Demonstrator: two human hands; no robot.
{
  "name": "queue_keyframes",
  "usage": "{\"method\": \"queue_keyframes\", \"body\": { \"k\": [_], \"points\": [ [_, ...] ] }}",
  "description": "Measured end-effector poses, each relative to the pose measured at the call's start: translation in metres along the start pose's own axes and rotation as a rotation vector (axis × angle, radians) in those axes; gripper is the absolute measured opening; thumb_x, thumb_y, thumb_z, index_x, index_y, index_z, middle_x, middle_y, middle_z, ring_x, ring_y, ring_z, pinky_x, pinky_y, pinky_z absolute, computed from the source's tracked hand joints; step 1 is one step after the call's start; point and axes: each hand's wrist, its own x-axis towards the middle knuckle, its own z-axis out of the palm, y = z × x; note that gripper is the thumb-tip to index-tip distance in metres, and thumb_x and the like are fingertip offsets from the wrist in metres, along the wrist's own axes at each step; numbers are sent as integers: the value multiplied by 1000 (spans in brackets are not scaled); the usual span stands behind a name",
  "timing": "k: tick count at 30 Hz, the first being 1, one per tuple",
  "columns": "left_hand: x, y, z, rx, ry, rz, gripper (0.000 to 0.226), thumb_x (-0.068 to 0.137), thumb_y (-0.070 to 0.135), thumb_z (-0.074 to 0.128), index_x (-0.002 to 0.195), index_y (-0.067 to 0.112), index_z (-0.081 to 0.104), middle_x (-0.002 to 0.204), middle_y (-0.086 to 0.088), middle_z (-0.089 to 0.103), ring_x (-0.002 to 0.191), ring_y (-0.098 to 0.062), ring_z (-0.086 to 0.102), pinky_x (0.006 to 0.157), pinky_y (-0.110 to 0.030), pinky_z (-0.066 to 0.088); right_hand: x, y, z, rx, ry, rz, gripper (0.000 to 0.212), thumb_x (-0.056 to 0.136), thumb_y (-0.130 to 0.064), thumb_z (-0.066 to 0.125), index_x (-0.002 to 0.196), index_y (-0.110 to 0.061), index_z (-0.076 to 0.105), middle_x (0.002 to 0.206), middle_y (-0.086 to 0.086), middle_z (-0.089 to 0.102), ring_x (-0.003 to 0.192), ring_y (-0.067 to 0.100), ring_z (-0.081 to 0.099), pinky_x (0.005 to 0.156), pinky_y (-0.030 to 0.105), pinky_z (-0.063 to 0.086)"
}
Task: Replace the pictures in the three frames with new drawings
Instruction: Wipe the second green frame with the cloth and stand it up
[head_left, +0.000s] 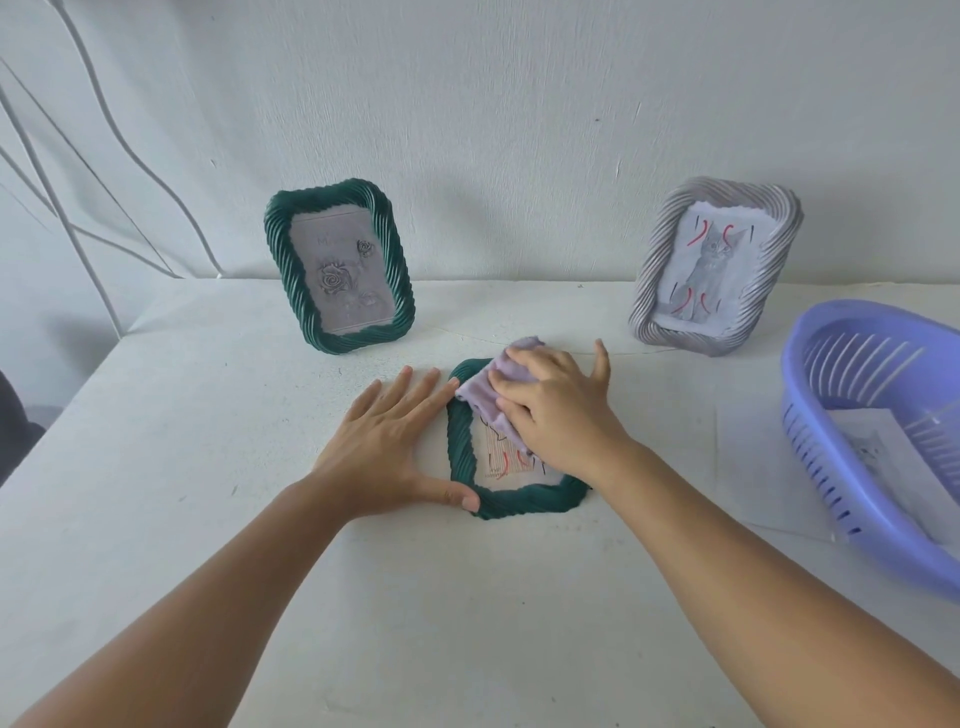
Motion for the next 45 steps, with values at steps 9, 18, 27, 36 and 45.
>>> {"method": "queue_keyframes", "body": {
  "k": [9,18,27,36,45],
  "points": [
    [0,0,0,3,-13,-10,135,50,110,36,158,44,-11,167,18,-14,152,-7,-24,127,-43,-5,-16,30,-12,-7,-25,-74,38,104,-48,42,140,-52,51,162,-14,29,147,15,24,117,66,-11],
    [1,0,-1,-3,-13,-11,134,49,110,36,158,46,-11,167,19,-14,152,-6,-24,127,-43,-5,-14,21,-8,94,-54,-132,31,103,-46,45,129,-56,59,158,-13,31,141,21,24,118,65,-7],
    [0,1,0,-4,-7,-8,132,50,109,38,155,50,-16,167,19,-14,152,-6,-23,127,-43,-4,9,-2,3,-16,18,10,35,99,-48,49,133,-49,59,149,-4,45,135,29,37,117,68,5],
    [0,1,-1,-5,-17,-15,134,49,110,36,157,47,-12,167,19,-14,152,-6,-24,127,-43,-5,-9,21,-12,-56,27,2,37,102,-49,44,137,-57,51,151,-5,41,137,26,33,118,65,1],
    [0,0,0,-16,-8,-11,131,49,110,37,155,51,-13,167,19,-12,153,-6,-21,127,-42,-3,-13,13,-8,-10,-10,-71,33,102,-48,42,130,-60,54,149,-9,41,135,26,32,117,66,2]
  ]
}}
